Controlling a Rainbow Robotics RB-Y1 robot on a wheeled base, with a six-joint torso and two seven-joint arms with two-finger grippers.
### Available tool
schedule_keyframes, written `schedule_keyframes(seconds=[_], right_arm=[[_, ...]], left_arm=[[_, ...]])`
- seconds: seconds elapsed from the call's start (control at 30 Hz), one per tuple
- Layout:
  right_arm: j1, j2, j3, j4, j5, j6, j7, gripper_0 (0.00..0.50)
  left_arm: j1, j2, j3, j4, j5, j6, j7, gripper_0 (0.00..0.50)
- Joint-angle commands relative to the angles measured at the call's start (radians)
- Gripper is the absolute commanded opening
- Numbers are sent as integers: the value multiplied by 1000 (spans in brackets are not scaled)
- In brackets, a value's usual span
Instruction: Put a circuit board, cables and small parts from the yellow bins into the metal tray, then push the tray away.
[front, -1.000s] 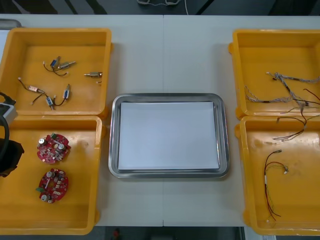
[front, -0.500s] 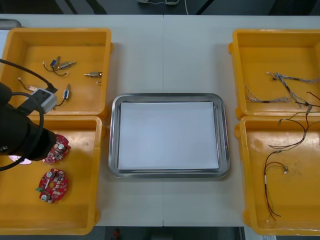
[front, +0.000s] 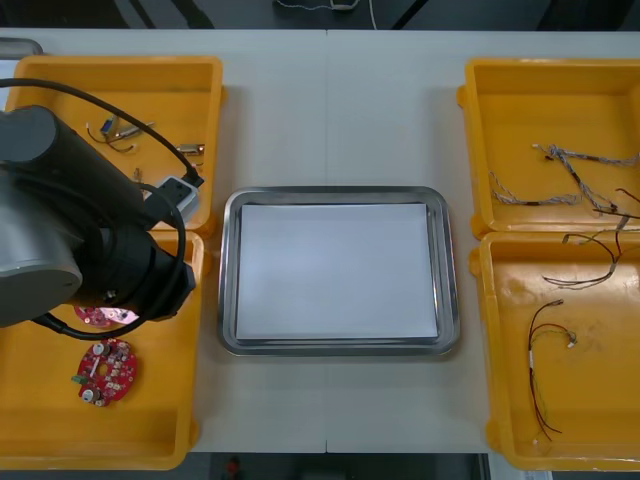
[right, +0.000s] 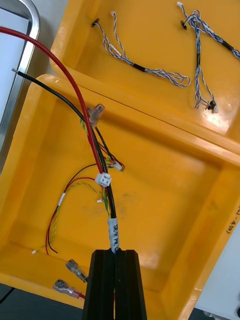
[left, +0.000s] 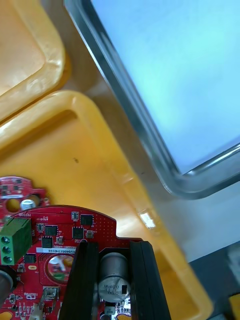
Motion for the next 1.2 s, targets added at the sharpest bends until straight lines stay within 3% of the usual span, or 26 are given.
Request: schedule_keyframes(seconds=[0.03, 0.37, 0.53, 0.8, 1.03, 1.2], right_arm=[[19, -39, -30, -20, -9, 3, -41, 0], [27, -39, -32, -19, -6, 3, -55, 0], [65, -39, 8, 1, 27, 3, -56, 0], [172, -34, 126, 20, 184, 3, -64, 0], [212, 9, 172, 89, 204, -85, -64, 0], [214, 44, 210, 110, 253, -134, -58, 0]], left_arm=[[-105, -73, -94, -11, -30, 7, 121, 0], [-223, -244, -275, 121, -169, 7, 262, 0], [-268, -305, -329, 199, -203, 7, 322, 0], [-272, -327, -406, 284, -263, -55, 359, 1], [-271, -345, -487, 385, -334, -163, 394, 1], [-271, -354, -501, 443, -338, -232, 417, 0]])
